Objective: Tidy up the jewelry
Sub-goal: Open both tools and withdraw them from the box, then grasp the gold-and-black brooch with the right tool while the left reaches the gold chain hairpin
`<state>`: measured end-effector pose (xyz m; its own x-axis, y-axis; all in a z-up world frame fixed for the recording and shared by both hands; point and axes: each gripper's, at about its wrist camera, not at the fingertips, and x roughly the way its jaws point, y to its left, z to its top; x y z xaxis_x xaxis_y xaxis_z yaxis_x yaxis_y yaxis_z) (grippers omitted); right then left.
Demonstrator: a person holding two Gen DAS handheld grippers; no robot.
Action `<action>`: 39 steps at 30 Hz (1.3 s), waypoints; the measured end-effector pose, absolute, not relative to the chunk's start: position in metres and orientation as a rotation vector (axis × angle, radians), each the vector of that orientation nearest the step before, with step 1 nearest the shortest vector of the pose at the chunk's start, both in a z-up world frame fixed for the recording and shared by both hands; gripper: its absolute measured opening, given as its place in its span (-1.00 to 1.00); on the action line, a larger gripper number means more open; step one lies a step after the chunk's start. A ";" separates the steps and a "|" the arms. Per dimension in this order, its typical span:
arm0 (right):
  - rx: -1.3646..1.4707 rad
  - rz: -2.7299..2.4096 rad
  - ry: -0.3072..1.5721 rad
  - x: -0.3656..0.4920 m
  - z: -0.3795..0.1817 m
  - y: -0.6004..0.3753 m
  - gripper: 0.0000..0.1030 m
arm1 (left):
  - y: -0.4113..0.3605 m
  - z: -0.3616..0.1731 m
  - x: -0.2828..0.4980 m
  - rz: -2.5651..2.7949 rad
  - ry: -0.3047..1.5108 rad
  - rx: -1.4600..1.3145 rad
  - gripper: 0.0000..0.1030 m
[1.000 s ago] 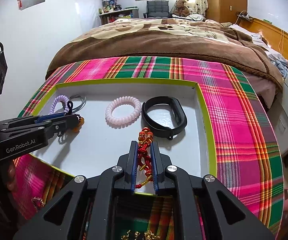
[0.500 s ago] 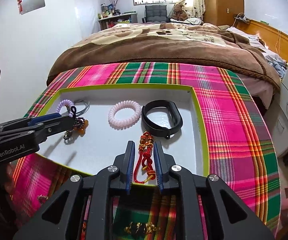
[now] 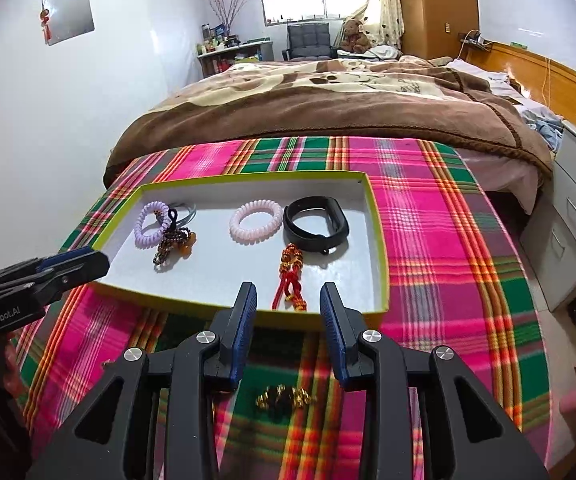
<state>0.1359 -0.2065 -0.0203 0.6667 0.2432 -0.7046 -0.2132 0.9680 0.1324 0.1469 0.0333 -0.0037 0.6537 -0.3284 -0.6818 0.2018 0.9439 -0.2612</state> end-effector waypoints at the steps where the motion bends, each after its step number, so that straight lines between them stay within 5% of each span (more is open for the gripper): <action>1: 0.046 0.260 0.796 0.132 -0.019 -0.209 -0.34 | 0.035 -0.004 0.141 -0.302 0.803 -0.169 -0.23; 12: 0.037 0.236 0.796 0.100 -0.024 -0.243 -0.33 | 0.060 -0.019 0.094 -0.270 0.805 -0.174 -0.23; 16: 0.058 0.245 0.829 0.096 -0.035 -0.248 -0.03 | 0.065 -0.023 0.084 -0.265 0.806 -0.179 -0.23; 39: -0.023 0.287 0.922 0.112 -0.063 -0.207 -0.03 | 0.056 -0.029 0.080 -0.285 0.821 -0.166 -0.23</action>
<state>0.1123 -0.2071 -0.0633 0.5692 0.2344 -0.7881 -0.2537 0.9618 0.1028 0.0798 0.0557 -0.0286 0.6465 -0.3136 -0.6955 0.1858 0.9489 -0.2551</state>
